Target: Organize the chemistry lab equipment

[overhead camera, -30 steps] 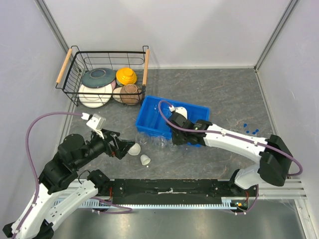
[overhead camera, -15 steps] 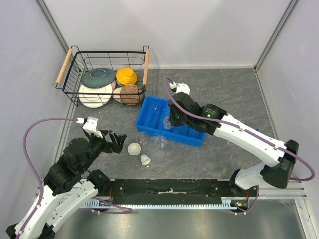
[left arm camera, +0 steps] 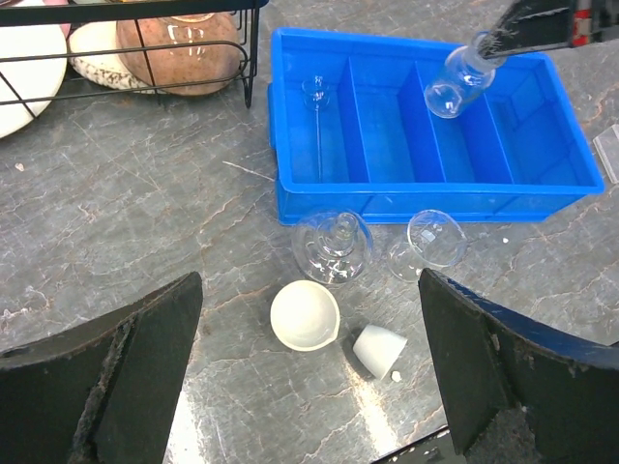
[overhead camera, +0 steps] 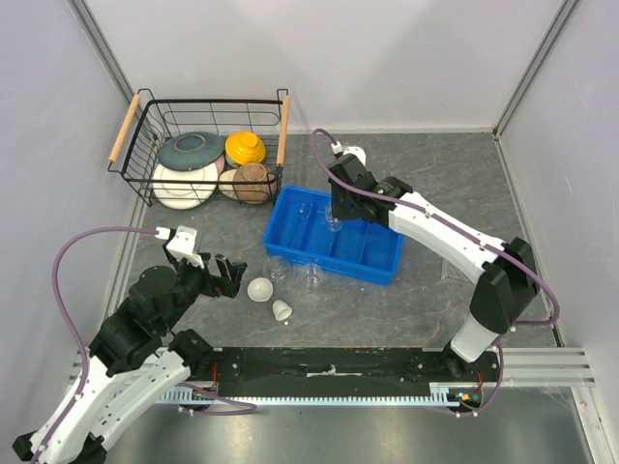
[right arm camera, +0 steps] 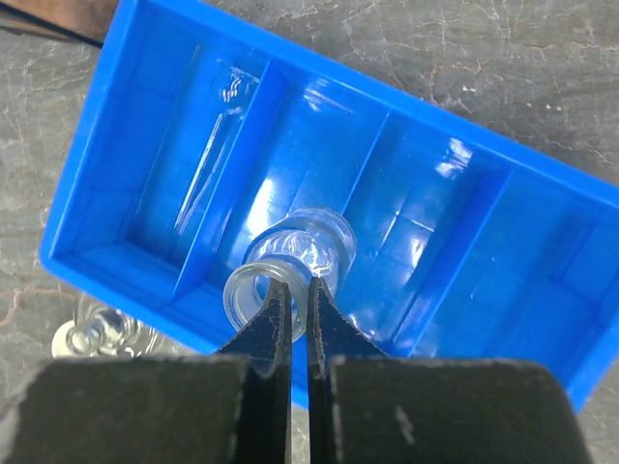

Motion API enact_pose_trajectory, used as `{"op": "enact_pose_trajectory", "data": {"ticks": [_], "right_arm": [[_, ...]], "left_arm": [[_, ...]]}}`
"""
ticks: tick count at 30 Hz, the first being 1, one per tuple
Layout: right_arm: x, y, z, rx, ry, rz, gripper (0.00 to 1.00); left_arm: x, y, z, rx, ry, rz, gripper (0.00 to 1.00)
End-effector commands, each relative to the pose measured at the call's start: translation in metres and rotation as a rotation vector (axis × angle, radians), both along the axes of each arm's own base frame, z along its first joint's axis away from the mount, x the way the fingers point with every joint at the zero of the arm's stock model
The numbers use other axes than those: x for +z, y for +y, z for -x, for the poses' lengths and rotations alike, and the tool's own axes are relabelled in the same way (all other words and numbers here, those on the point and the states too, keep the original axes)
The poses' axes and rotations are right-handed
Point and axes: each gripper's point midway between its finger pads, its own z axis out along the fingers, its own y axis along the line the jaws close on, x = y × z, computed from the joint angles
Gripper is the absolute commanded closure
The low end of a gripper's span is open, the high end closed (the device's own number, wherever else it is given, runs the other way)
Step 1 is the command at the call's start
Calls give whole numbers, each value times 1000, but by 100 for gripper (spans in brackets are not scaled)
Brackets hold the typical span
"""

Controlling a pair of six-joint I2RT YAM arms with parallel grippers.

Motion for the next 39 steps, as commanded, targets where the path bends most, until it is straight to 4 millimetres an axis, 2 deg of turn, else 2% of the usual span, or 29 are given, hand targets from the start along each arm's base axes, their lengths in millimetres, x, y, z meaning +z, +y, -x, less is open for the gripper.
{"op": "enact_pose_trajectory", "data": {"ticks": [1, 5, 11, 15, 21, 31, 34, 35, 36, 39], "right_arm": [[8, 20, -30, 23, -52, -95, 100], [-13, 25, -43, 24, -11, -99, 100], [-33, 25, -60, 4, -4, -88, 100], [-39, 23, -73, -16, -6, -89, 100], [-54, 18, -83, -36, -6, -88, 100], [-62, 28, -97, -38, -41, -142, 100], [-60, 25, -98, -45, -53, -142, 87], [-58, 26, -98, -42, -58, -145, 75], [-57, 25, -99, -43, -61, -147, 69], [-48, 25, -98, -38, -74, -153, 65]], "left_arm": [[10, -4, -4, -28, -62, -10, 0], [11, -4, -4, -30, -68, -5, 0], [10, -6, -3, -37, -66, -4, 0], [10, -6, -3, -39, -64, -4, 0], [11, -5, -3, -34, -67, -4, 0], [8, -8, -4, -43, -54, -5, 0], [6, -9, -4, -48, -48, -8, 0], [7, -9, -4, -48, -47, -7, 0], [7, -9, -4, -50, -49, -7, 0], [6, -9, -4, -50, -47, -8, 0]]}}
